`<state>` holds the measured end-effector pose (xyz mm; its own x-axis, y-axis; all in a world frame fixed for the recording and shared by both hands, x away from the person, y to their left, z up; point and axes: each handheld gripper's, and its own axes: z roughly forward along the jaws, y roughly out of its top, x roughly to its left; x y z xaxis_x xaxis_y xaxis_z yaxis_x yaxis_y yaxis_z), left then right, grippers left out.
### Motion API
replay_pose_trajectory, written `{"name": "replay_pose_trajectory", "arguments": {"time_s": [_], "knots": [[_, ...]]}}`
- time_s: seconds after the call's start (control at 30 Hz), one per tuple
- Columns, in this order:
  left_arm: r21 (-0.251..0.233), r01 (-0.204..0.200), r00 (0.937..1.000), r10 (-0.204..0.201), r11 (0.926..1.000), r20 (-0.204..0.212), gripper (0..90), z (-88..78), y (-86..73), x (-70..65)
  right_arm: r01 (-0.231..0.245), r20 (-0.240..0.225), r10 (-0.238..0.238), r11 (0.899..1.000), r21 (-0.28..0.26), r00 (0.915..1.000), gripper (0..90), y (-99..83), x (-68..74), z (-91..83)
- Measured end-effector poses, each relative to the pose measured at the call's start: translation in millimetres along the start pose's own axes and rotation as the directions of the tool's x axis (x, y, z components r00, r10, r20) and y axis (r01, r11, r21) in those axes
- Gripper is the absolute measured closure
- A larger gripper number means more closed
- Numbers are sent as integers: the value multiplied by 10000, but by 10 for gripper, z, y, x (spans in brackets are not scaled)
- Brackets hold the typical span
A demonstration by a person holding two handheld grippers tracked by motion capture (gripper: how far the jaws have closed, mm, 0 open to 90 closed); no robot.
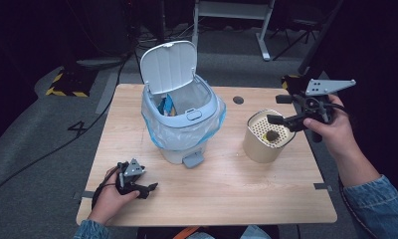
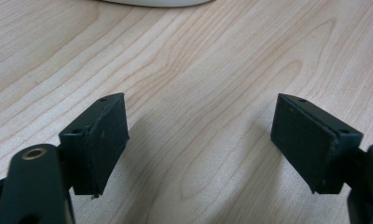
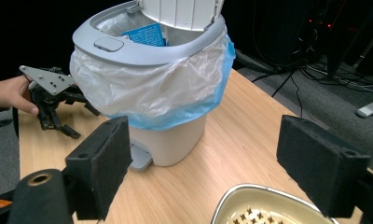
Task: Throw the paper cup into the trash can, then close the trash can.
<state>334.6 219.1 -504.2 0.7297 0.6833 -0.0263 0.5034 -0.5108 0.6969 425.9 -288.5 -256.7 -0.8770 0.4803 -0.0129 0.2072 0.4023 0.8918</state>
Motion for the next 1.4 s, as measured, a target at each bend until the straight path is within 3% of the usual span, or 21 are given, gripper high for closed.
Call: {"name": "replay_pose_trajectory", "arguments": {"time_s": [0.23, 0.43, 0.63, 0.73, 0.83, 0.93, 1.13, 1.23, 1.4], "knots": [[-188, 455, 9987, -459, 9988, -235, 251, -55, -5, 19, -153, 32, 153, 9998, 89, 9999, 179, -299, 68, -153], [-704, 520, 9986, -522, 9962, -7, 262, -178, 114, 31, -434, 119, 432, 9988, 241, 9990, 185, -725, 150, -256], [-1516, 671, 9973, -618, 9862, 397, 291, -396, 316, 79, -800, 257, 786, 9951, 584, 9966, 193, -1141, 210, -319], [-1759, 579, 9974, -494, 9827, 525, 305, -510, 414, 110, -998, 327, 975, 9918, 795, 9947, 200, -1367, 230, -342], [-1737, 253, 9993, -200, 9845, 321, 300, -606, 504, 133, -949, 426, 911, 9907, 975, 9949, 201, -1561, 248, -352], [-1998, 218, 9992, -149, 9796, 361, 299, -707, 583, 161, -1209, 456, 1166, 9870, 1061, 9921, 201, -1761, 274, -323], [-2760, 292, 9982, -138, 9607, 576, 304, -917, 746, 204, -1186, 353, 1142, 9782, 1707, 9928, 202, -2098, 311, -164], [-3030, 331, 9971, -107, 9524, 755, 304, -1012, 842, 229, -1297, 283, 1267, 9768, 1703, 9915, 204, -2218, 326, -77], [-3160, 179, 9988, -23, 9486, 497, 300, -1117, 997, 295, -1668, 492, 1604, 9688, 1833, 9858, 205, -2422, 319, 70]]}}
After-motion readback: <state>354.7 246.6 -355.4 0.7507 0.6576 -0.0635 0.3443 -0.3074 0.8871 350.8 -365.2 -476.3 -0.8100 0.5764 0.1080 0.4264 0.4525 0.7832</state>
